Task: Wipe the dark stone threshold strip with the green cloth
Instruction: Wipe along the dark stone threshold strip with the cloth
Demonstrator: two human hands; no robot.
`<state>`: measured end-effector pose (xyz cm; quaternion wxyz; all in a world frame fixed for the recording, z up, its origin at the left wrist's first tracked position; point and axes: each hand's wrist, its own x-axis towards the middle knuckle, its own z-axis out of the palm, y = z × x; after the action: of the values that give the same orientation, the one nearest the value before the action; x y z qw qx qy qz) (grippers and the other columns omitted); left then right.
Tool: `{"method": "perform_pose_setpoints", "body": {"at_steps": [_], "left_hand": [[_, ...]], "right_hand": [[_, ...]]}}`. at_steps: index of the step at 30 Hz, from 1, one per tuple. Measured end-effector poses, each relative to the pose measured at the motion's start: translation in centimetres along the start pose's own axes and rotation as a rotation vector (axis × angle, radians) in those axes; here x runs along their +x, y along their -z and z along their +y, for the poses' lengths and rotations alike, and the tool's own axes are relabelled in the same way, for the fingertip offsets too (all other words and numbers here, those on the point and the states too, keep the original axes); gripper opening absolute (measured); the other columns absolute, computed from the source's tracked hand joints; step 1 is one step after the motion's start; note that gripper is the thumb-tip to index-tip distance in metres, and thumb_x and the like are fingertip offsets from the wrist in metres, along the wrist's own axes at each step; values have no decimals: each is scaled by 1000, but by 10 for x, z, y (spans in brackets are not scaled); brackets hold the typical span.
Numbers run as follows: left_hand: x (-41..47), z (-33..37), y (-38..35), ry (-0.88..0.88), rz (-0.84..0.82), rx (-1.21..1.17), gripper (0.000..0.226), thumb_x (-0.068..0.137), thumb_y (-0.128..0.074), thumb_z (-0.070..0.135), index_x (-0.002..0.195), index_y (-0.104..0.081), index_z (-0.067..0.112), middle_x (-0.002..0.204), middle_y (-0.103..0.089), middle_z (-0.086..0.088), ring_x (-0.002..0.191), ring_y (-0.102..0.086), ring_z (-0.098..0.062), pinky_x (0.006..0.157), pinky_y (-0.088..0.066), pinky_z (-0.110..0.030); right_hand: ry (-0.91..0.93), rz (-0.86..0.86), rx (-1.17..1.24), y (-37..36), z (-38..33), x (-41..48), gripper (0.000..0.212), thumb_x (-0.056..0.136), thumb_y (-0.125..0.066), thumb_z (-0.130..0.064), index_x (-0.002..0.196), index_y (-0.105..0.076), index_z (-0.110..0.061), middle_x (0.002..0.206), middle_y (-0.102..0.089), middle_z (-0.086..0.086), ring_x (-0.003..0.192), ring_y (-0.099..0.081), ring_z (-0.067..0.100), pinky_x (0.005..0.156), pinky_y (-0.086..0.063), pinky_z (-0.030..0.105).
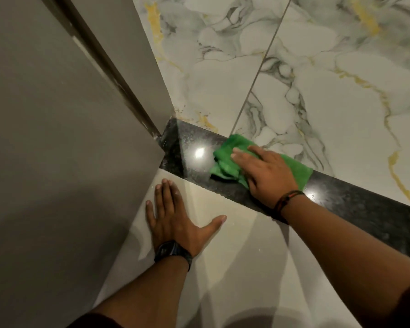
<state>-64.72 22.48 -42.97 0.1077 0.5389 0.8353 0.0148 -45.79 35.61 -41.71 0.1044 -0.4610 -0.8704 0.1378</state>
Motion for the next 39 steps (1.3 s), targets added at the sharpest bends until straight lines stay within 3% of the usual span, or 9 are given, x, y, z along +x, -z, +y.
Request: {"method": "perform_pose_setpoints", "body": {"at_steps": [4, 6, 11, 14, 18, 23, 27, 35, 39], "left_hand": [[2, -1, 0, 19, -29, 27, 140, 50, -21, 103, 151, -14, 5, 159, -18, -12, 147, -9, -25, 118, -7, -50], [2, -4, -1, 31, -33, 40, 142, 48, -19, 103, 152, -10, 6, 161, -14, -11, 148, -5, -24, 118, -3, -48], [-16, 5, -1, 22, -58, 45, 142, 48, -15, 103, 152, -1, 8, 162, -8, -10, 148, -1, -22, 119, -2, -47], [-28, 8, -8, 17, -49, 21, 142, 48, -17, 103, 152, -1, 9, 161, -9, -11, 148, -2, -22, 119, -2, -47], [-10, -2, -6, 9, 1, 27, 139, 51, -21, 103, 152, -2, 10, 162, -9, -9, 148, -2, -21, 118, -3, -48], [3, -6, -3, 2, -22, 54, 137, 52, -17, 103, 152, 3, 11, 162, -3, -9, 148, 2, -23, 119, -3, -49], [-8, 7, -3, 29, -51, 30, 136, 51, -11, 102, 152, 4, 11, 162, 1, -11, 147, 6, -26, 118, -1, -51], [-76, 86, -25, -134, -94, 70, 139, 51, -7, 103, 152, 7, 9, 162, 4, -9, 147, 14, -24, 117, 7, -50], [-81, 96, -29, -133, -70, 92, 136, 54, -8, 102, 152, 5, 9, 162, 3, -9, 147, 11, -25, 118, 4, -50]], "right_hand": [[-296, 110, 73, -15, -34, 32, 48, 88, -53, -9, 133, -49, -21, 142, -48, -4, 131, -38, 28, 107, -31, 48], [-324, 108, 78, -26, -57, 38, 52, 85, -54, -5, 134, -48, -20, 144, -46, -4, 134, -35, 29, 108, -28, 49], [-161, 7, 22, -27, -65, -17, 61, 81, -54, -9, 139, -41, -25, 147, -42, -8, 136, -31, 23, 106, -23, 43], [-71, -16, 5, -21, -50, -66, 61, 81, -58, -13, 139, -42, -24, 146, -44, -7, 135, -34, 23, 104, -27, 43], [-66, 10, 0, -4, -17, -88, 60, 78, -59, -5, 134, -49, -24, 142, -49, -6, 131, -42, 26, 100, -33, 43], [-430, 169, 13, 11, 31, -86, 46, 87, -55, -6, 131, -52, -17, 140, -51, 2, 129, -42, 34, 100, -35, 46], [-586, 206, 12, -3, 6, -64, 53, 88, -51, -3, 138, -44, -19, 148, -41, -3, 136, -31, 28, 106, -26, 42], [-217, 36, 18, 5, -1, -135, 61, 81, -56, -5, 138, -44, -24, 146, -44, -6, 135, -34, 24, 104, -27, 41], [-202, 75, -8, 25, 45, -186, 57, 80, -57, -2, 133, -51, -23, 141, -50, -3, 130, -42, 27, 98, -33, 41]]}}
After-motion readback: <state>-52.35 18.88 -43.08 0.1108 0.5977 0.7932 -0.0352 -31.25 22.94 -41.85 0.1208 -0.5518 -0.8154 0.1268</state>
